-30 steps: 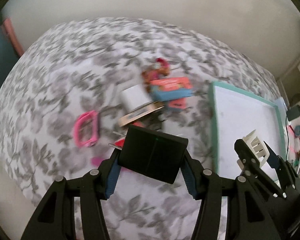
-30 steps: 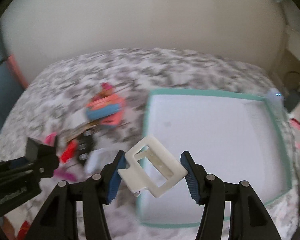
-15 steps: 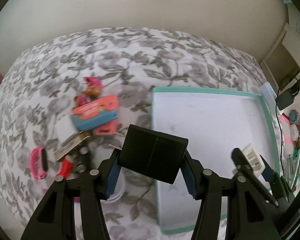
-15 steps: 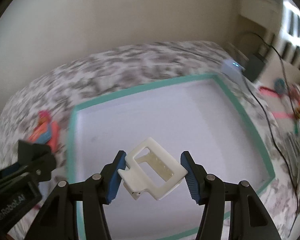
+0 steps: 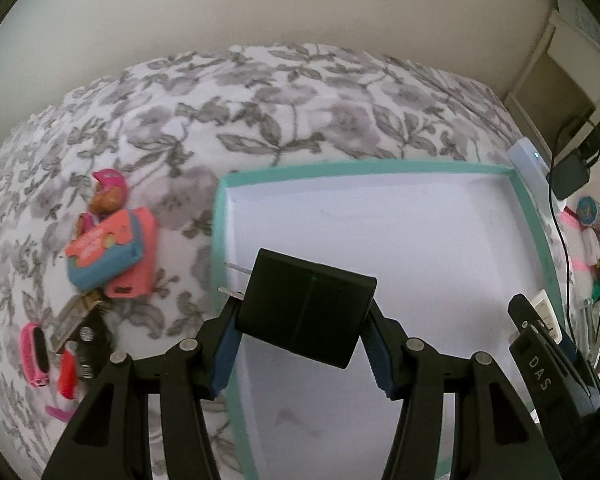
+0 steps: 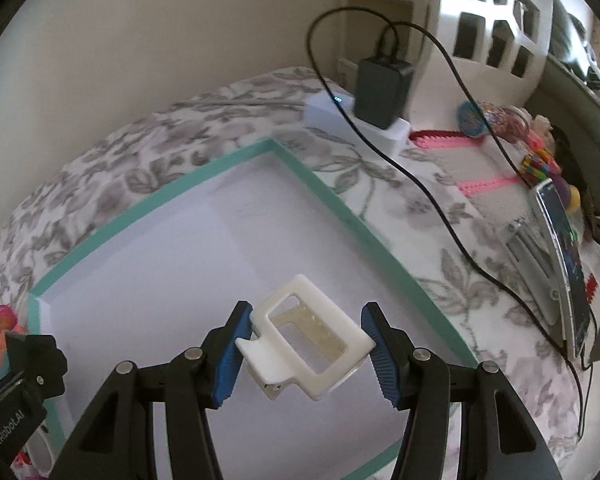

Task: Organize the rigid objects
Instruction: 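Carry both items into the teal-rimmed tray and open both grippers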

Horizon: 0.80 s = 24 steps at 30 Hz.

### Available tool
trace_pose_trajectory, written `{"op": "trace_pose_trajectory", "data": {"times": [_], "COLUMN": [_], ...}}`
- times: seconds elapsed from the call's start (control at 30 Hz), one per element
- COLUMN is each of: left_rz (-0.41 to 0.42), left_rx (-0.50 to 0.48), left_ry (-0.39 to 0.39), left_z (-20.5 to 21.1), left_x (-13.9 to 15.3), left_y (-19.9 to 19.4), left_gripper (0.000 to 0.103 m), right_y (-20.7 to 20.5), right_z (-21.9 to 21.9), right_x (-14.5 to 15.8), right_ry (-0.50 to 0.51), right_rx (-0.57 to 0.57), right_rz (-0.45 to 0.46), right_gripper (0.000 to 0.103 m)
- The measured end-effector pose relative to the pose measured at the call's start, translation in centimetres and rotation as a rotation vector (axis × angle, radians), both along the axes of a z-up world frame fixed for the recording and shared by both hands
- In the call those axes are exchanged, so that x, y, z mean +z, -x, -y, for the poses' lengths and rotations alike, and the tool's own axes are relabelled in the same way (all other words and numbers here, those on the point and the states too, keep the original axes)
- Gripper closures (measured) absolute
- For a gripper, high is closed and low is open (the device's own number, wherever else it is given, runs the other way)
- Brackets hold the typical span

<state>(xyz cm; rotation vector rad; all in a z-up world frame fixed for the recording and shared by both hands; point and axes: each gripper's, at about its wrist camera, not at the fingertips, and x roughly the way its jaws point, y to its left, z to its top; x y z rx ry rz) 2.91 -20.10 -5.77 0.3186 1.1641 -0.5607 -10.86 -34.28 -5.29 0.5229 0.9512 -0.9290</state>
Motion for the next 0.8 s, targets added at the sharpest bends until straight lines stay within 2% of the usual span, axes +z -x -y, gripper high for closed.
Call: {"op": "trace_pose_trajectory", "data": {"times": [0.17, 0.3, 0.37, 0.4, 0.43, 0.57, 0.67, 0.7, 0.8], "left_rz": [-0.019, -0.028, -0.022, -0.018, -0.015, -0.002, 0.015, 0.018, 0.033], "left_rx": [-0.01, -0.007, -0.011, -0.014, -0.017, -0.015, 0.003, 0.008, 0.033], "left_ry": [-0.015, 0.011, 0.02, 0.025, 0.032, 0.06, 0.074, 0.078, 0.095], "left_z": [0.0, -0.4, -0.5, -0.6, -0.6, -1.3, -2.0, -2.2, -3.2], "left_x": [-1.3, -1.4, -1.1, -0.9, -0.7, 0.6, 1.3, 1.5, 2.3], "left_y": [0.3, 0.3, 0.3, 0.4, 0.5, 0.5, 0.4, 0.3, 0.1], "left_gripper": [0.045, 0.045, 0.041, 0.033, 0.03, 0.029, 0.022, 0.02, 0.017], "right_y": [-0.2, -0.7, -0.7, -0.7, -0.7, -0.9, -1.0, -1.0, -0.9], "right_z": [-0.1, -0.4, -0.6, -0.6, -0.7, -1.0, -1.3, -1.4, -1.6], "right_x": [-1.0, -1.1, -0.9, -0.9, -0.8, -0.6, -0.3, -0.2, 0.2], "right_ry": [-0.008, 0.002, 0.01, 0.013, 0.02, 0.031, 0.042, 0.05, 0.063], "right_rx": [0.015, 0.038, 0.048, 0.05, 0.055, 0.071, 0.091, 0.097, 0.105], "right_rz": [-0.03, -0.041, -0.036, -0.035, -0.034, -0.033, -0.027, -0.024, -0.01], "right_gripper": [0.044, 0.043, 0.043, 0.043, 0.043, 0.042, 0.033, 0.025, 0.022]}}
